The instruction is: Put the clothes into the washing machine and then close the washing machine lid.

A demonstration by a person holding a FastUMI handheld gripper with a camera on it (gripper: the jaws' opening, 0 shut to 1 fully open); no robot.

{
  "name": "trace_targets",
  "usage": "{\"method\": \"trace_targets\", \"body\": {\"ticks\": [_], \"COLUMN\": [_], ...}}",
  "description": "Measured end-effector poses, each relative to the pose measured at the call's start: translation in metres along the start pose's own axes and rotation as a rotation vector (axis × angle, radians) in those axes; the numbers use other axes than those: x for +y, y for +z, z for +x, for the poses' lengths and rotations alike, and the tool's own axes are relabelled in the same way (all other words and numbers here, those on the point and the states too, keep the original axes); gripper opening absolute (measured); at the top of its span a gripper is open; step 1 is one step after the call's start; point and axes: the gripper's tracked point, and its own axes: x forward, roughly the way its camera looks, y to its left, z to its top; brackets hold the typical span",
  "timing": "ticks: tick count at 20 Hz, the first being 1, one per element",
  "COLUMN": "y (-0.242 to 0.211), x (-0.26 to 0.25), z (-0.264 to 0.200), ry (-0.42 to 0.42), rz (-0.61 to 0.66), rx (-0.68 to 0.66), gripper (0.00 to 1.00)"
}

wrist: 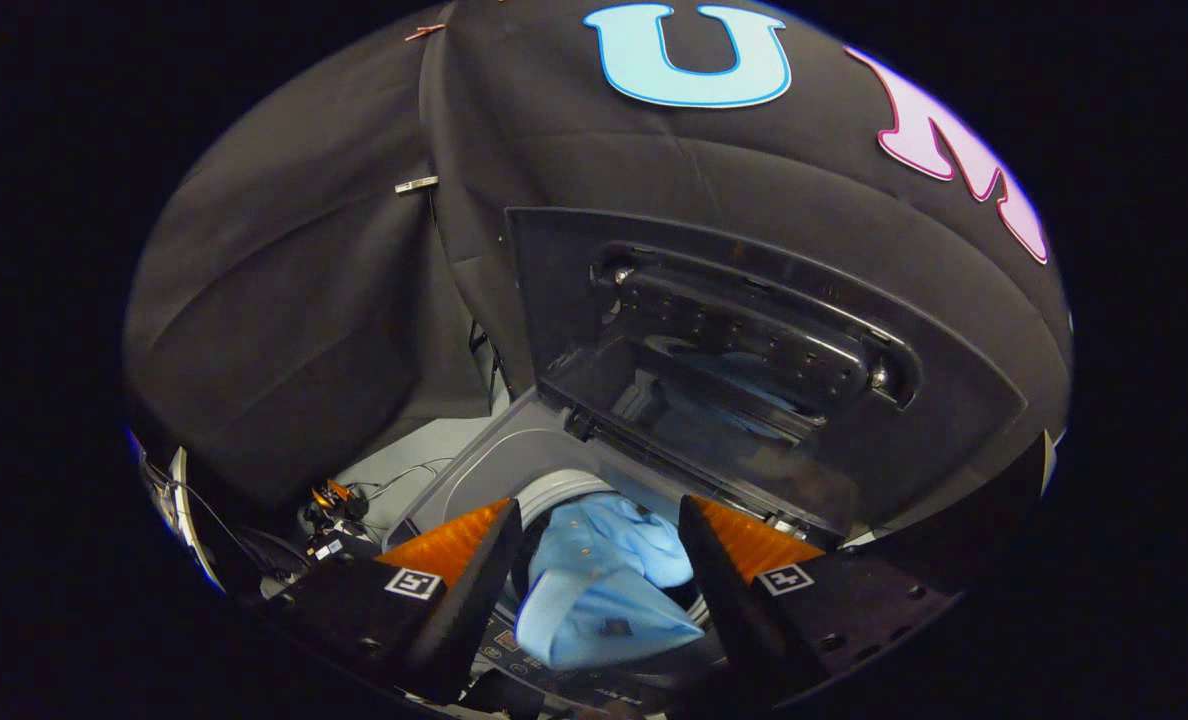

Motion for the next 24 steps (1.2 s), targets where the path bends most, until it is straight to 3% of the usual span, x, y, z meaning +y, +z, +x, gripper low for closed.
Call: {"method": "trace_targets", "body": {"ticks": [6, 12, 18, 24], "y": [0.028, 0.089, 0.149, 0.169], "x": [0.000, -0.005, -0.041, -0.100], "z": [-0.013, -0.053, -0.085, -0.081], "ry": [0.023, 0.022, -0.067, -0.205], "rz": [0.032, 0.021, 0.048, 0.165], "rx": [-0.097, -0.353, -0.602, -0.680], "gripper": [0.99, 0.99, 0.99, 0.99]}}
